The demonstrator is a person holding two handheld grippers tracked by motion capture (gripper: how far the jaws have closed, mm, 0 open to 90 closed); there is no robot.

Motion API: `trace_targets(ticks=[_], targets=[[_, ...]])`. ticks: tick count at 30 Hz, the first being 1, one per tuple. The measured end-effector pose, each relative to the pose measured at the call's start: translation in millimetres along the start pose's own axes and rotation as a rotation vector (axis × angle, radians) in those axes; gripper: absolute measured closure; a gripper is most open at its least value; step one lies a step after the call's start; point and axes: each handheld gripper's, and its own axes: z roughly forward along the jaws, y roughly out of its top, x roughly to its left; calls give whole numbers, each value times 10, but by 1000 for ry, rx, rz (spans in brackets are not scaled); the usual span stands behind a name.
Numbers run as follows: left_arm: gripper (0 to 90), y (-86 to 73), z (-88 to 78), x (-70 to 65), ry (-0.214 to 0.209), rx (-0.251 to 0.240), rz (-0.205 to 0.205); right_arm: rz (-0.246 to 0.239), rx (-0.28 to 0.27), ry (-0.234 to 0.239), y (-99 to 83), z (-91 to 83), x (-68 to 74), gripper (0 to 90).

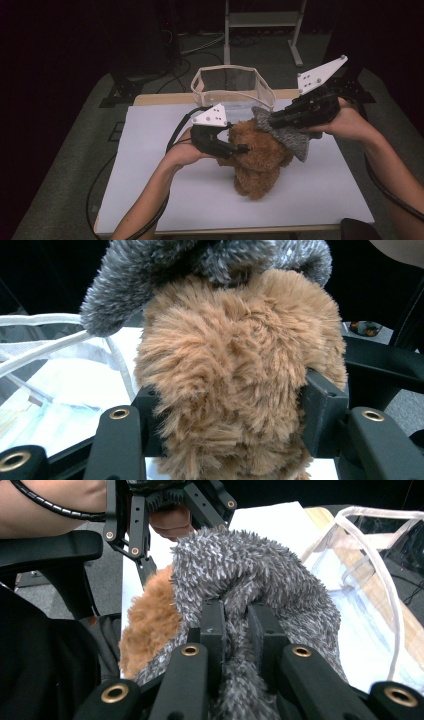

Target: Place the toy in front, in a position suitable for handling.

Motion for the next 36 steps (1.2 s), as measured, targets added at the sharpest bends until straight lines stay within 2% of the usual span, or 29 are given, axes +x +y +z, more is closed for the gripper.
trace_targets(ticks=[5, 8, 9, 10, 12, 14, 18, 20, 25, 30, 33, 36], targets=[[303, 28, -35, -8, 1, 19, -19, -28, 24, 0, 122, 175, -2, 787], [242, 72, -104, -14, 1, -9, -39, -28, 15, 17, 183, 280, -11, 787], [243, 78, -118, -13, 4, -13, -42, -32, 12, 29, 206, 317, -6, 787], [248, 75, -122, -9, 2, 2, -36, -33, 13, 35, 233, 356, 8, 787], [313, 42, -128, -8, -3, 27, -35, -51, 18, 40, 284, 421, 34, 786], [372, 7, -149, -8, 12, 39, -40, -57, 23, 42, 310, 450, 50, 786], [402, -7, -173, -5, 15, 43, -40, -66, 13, 32, 301, 398, 37, 786], [399, 0, -175, -2, 19, 43, -39, -60, 11, 28, 246, 287, 23, 787], [394, 14, -139, 4, 9, 30, -38, -46, 22, 17, 174, 165, 0, 787], [396, 101, -46, -38, 4, 52, -9, -79, 56, 56, 276, 346, 43, 787], [396, 92, -52, -26, 6, 57, -14, -77, 45, 78, 350, 465, 57, 787], [400, 55, -90, -1, 8, 51, -26, -96, 49, 69, 370, 481, 65, 786]])
